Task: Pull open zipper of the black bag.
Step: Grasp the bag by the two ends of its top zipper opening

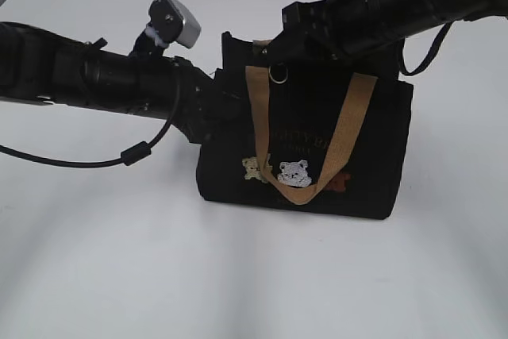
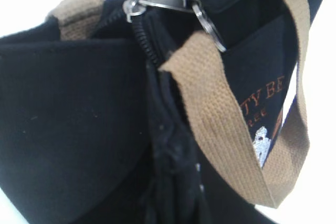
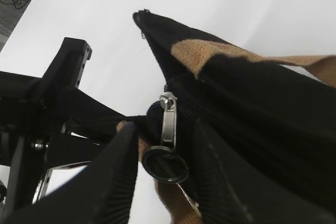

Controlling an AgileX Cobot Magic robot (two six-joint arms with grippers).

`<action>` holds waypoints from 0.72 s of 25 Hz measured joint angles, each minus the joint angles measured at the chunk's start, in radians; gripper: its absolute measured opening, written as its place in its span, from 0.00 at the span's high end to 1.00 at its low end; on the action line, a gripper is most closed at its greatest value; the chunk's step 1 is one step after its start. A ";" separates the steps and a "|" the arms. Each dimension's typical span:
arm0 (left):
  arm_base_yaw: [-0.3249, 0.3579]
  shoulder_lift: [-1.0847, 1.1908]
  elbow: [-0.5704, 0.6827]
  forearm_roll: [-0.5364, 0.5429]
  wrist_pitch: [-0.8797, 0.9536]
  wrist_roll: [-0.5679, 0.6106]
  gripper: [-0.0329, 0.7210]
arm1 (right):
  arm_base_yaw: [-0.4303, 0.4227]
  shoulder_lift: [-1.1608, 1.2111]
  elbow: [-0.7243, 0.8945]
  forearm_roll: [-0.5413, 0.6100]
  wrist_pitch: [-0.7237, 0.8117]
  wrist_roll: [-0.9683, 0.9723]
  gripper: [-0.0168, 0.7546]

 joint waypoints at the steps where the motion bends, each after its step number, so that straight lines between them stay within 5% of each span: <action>1: 0.000 0.000 0.000 0.000 0.000 0.000 0.87 | 0.001 0.003 -0.001 0.000 -0.001 0.001 0.60; 11: 0.000 0.000 0.000 -0.009 -0.013 0.000 0.87 | 0.004 0.070 -0.054 0.000 -0.025 0.026 0.63; 18: 0.000 0.000 0.000 -0.009 -0.011 0.000 0.87 | -0.004 0.071 -0.057 0.000 -0.024 0.034 0.98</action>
